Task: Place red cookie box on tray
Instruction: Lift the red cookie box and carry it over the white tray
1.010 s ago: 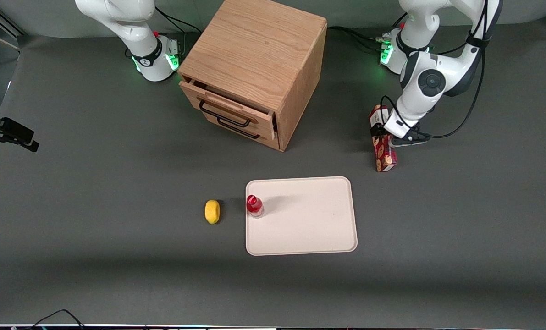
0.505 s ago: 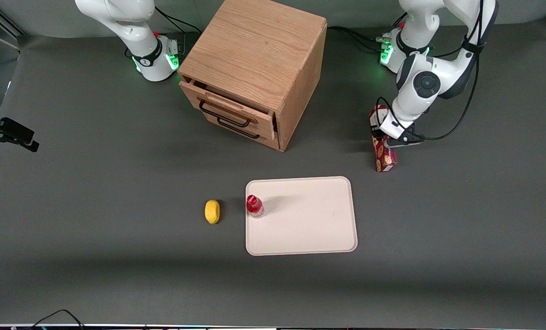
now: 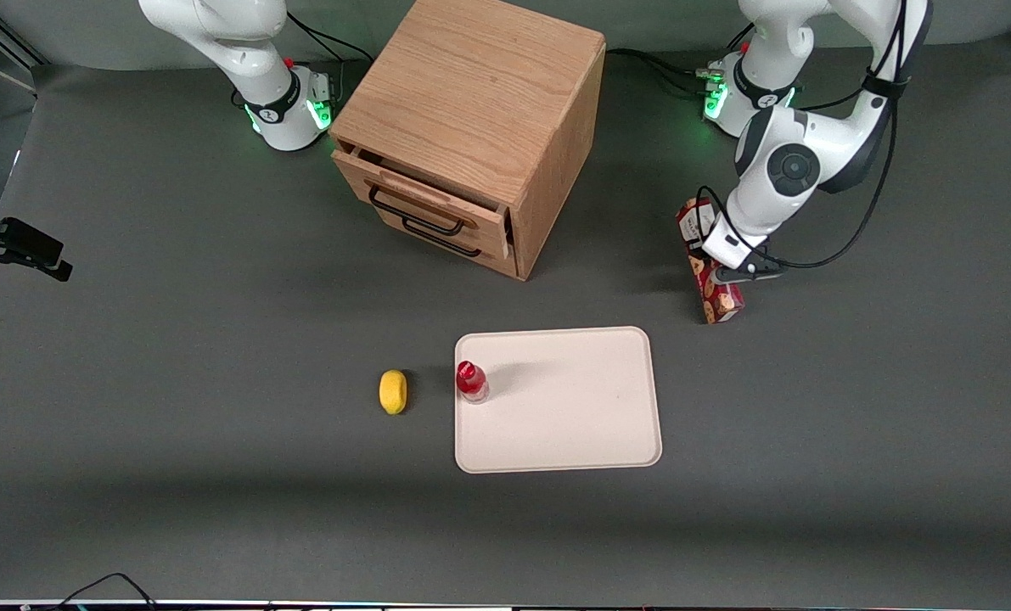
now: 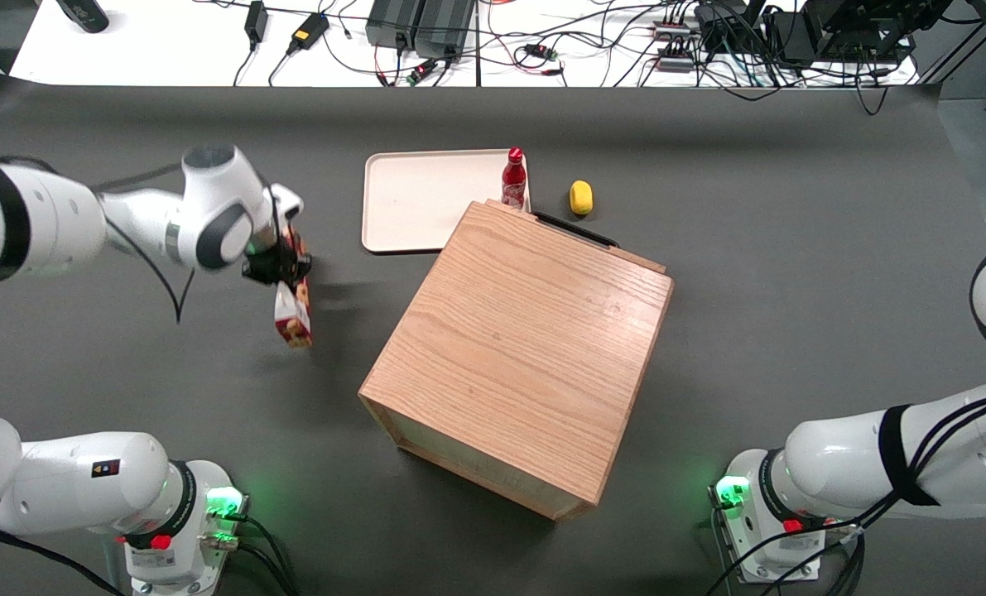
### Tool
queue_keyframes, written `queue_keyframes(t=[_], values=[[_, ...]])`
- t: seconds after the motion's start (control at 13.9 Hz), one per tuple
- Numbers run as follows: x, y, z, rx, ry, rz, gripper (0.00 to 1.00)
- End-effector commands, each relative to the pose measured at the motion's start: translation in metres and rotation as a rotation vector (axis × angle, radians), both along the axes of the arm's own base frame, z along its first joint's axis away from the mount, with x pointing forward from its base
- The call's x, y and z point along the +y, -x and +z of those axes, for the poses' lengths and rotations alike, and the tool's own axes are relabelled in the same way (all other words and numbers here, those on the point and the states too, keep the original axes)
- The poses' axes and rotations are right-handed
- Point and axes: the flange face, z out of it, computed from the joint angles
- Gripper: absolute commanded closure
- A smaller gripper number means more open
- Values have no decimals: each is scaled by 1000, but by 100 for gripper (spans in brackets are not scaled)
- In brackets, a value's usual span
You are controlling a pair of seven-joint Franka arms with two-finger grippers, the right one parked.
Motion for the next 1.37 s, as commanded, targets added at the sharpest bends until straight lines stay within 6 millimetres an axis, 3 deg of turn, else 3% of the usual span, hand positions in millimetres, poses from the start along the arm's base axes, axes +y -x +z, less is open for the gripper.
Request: queue_keyframes(t=[0.0, 0.14, 0.29, 0.51, 0.65, 0.72, 1.01, 1.15, 1.3], values=[[-20, -47, 82, -15, 1, -21, 100], [-29, -83, 128, -48, 37, -41, 100], [-37, -122, 154, -60, 83, -37, 100], [-44, -178, 178, -93, 138, -44, 100], [-67, -208, 182, -117, 107, -112, 100], [-81, -217, 173, -120, 99, -136, 100], [-125, -238, 99, -125, 110, -145, 100], [-135, -237, 53, -114, 100, -170, 100], [-128, -236, 26, -99, 71, -177, 100]])
